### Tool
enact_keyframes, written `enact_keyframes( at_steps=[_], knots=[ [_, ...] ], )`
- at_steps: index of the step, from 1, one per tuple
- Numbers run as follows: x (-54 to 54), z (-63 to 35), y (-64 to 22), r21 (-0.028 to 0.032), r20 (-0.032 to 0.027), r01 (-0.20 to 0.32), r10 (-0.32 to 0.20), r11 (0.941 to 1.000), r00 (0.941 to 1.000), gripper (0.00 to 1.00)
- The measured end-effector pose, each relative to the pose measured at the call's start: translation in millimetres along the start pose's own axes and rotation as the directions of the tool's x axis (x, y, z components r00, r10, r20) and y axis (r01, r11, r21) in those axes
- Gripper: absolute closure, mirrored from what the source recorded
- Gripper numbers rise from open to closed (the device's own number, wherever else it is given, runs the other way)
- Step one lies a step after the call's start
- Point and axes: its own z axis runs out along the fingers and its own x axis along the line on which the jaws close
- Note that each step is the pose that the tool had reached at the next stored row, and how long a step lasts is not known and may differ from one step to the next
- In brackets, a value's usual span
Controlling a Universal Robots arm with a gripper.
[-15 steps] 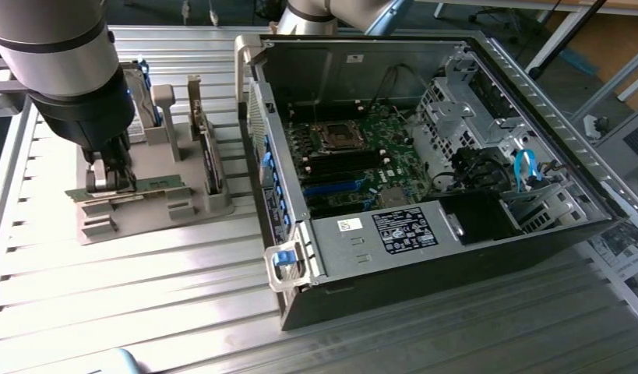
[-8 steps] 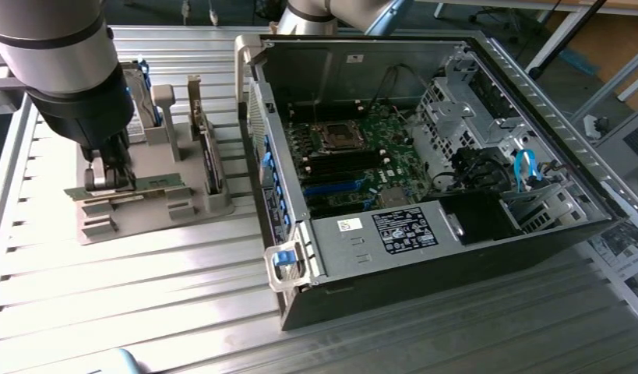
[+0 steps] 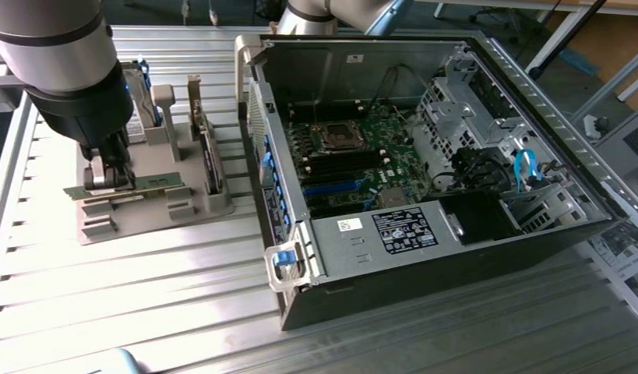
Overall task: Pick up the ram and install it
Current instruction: 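Pick up the ram and move it above insertion slot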
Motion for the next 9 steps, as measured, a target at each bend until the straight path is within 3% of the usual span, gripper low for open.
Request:
enact_keyframes(
  at_steps=[9],
  knots=[
    [-0.1,-3.0,0.0,0.0002,0.0,0.0,0.0,1.0,1.0,0.86]
  ],
)
